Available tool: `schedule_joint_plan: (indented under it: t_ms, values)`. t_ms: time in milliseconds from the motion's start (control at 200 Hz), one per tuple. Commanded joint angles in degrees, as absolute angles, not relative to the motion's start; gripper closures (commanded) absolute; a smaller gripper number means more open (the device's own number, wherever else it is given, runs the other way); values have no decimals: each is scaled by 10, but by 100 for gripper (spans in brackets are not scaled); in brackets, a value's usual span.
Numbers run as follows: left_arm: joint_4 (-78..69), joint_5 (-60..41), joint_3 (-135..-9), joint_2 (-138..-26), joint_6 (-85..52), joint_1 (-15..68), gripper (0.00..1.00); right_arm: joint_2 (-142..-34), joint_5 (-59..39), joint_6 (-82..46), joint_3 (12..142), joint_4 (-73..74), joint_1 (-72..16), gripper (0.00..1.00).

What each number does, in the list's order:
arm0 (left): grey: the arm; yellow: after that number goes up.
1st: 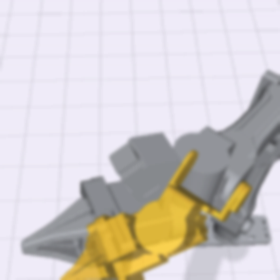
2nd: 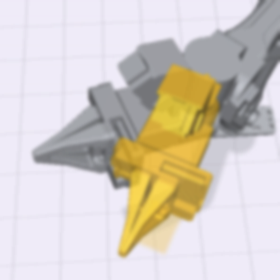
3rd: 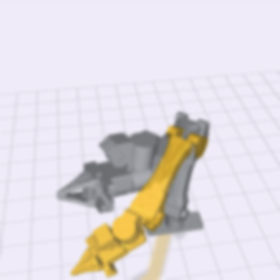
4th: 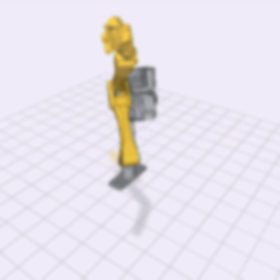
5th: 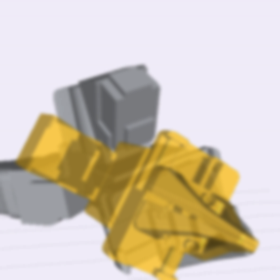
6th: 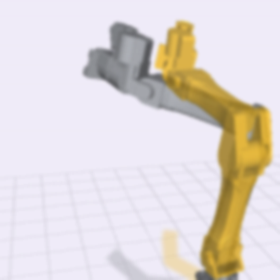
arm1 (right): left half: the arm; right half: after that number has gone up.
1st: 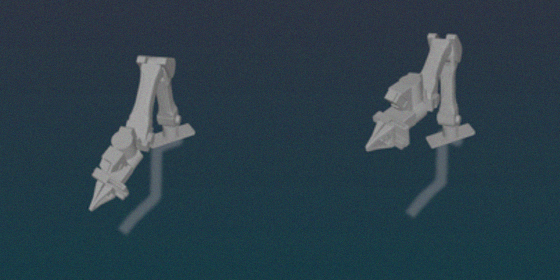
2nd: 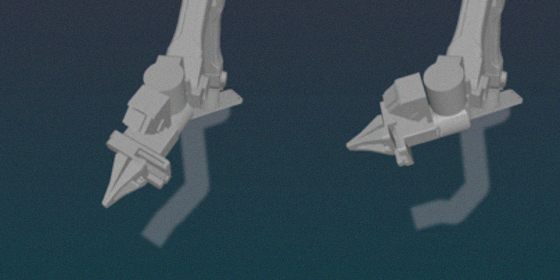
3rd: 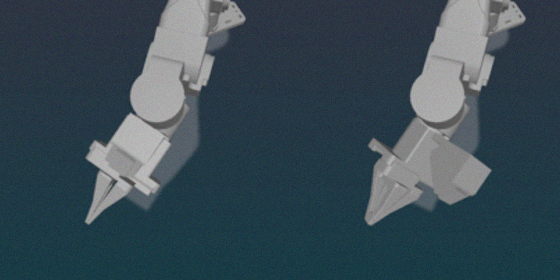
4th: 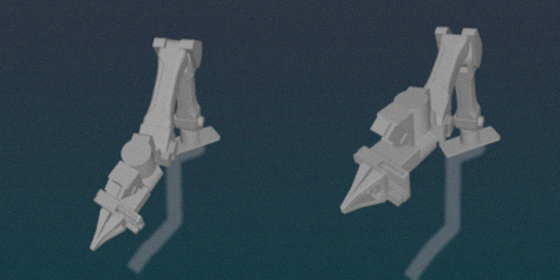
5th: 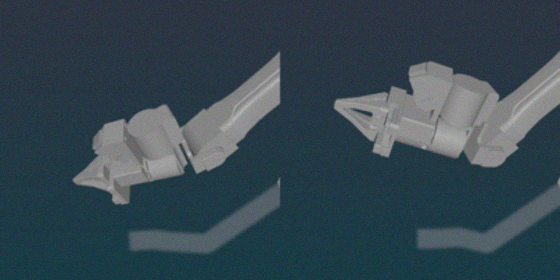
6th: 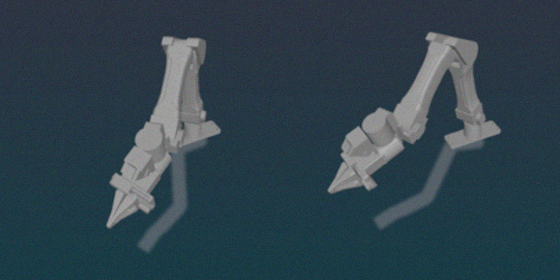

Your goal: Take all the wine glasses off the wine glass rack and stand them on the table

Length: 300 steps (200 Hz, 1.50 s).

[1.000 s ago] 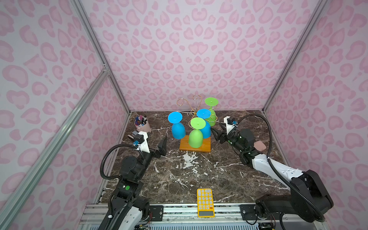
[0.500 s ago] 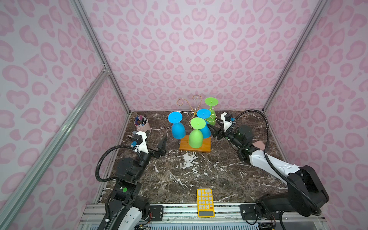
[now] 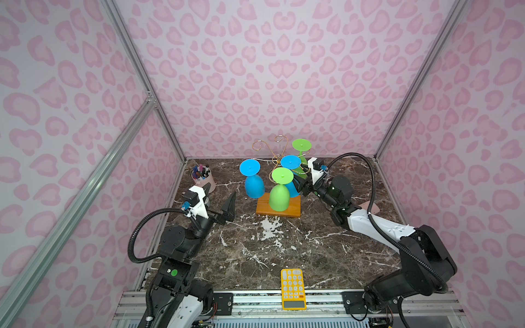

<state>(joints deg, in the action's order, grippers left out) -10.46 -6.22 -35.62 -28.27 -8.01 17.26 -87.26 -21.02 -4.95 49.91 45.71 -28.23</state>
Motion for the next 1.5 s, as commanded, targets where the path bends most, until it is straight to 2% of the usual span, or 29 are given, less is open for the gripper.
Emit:
schedule_joint_plan:
  t_ms: [0,625,960,1495]
  values:
    - [-113,-64,-366,-280,-82,172,3,-883,-212,-51,506,486,-283,31]
    - [-113,-62,-364,-273,-86,172,3,-913,-226,-50,543,479,-289,43]
    - [-96,-60,-364,-269,-84,173,3,-922,-229,-47,553,476,-292,69]
    - [-96,-59,-365,-271,-81,173,3,-904,-223,-42,540,475,-293,88]
